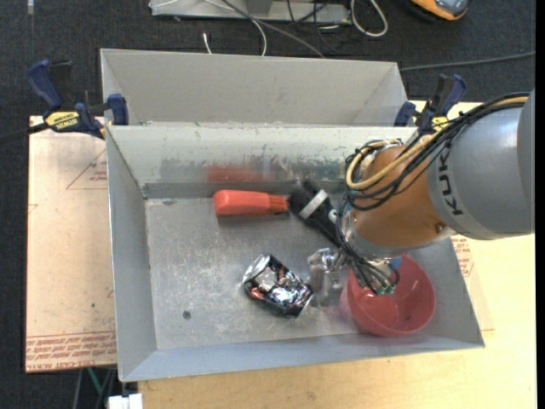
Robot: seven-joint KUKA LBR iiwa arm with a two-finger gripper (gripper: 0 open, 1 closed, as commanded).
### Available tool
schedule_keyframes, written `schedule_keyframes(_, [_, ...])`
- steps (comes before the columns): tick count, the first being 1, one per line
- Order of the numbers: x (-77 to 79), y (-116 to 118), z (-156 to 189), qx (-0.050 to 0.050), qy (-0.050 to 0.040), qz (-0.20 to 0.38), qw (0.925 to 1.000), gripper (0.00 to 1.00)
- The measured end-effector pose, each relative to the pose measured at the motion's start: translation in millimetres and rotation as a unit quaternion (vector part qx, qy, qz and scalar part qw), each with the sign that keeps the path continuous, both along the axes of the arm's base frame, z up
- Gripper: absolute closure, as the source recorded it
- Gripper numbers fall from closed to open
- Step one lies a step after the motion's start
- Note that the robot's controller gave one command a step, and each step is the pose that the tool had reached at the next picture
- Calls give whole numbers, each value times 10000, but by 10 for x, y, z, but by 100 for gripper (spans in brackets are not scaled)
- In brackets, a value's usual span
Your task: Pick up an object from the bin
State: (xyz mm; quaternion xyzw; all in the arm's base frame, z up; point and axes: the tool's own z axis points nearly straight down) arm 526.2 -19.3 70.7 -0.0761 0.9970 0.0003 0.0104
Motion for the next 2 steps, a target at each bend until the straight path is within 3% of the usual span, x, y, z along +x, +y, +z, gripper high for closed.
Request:
schedule_keyframes(1, [0,0,0,0,0,-1,10000,100])
schedule_keyframes(2, [-213,413,15,23,5,-376,9993,100])
